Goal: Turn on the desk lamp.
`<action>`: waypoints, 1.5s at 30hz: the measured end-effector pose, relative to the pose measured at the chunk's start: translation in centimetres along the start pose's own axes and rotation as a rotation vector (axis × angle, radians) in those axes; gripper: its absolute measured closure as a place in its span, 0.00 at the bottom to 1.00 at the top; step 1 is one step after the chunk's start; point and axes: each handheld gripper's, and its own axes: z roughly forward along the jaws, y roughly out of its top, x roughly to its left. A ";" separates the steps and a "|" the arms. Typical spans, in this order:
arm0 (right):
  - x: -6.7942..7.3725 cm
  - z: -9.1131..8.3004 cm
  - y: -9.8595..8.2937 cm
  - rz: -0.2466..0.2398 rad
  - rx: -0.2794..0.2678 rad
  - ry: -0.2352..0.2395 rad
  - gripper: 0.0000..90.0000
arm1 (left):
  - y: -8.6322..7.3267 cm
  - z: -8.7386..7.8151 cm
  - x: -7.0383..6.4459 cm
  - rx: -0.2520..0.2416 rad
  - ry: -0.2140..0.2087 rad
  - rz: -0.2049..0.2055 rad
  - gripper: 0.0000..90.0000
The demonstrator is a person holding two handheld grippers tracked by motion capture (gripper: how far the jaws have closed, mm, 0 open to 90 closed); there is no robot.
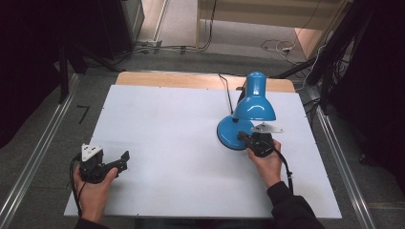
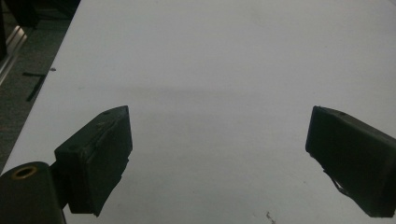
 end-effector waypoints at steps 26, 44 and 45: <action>0.5 0.1 -0.4 -0.047 0.014 -0.020 0.98 | 0.0 -0.2 0.0 -0.005 0.000 -0.001 0.08; 0.2 -0.4 -0.3 0.024 -0.020 0.030 0.82 | 0.0 -0.1 0.1 -0.004 0.000 0.000 0.08; 0.2 -0.4 -0.2 0.029 -0.021 0.034 0.80 | 0.0 -0.1 0.1 -0.004 0.000 0.001 0.08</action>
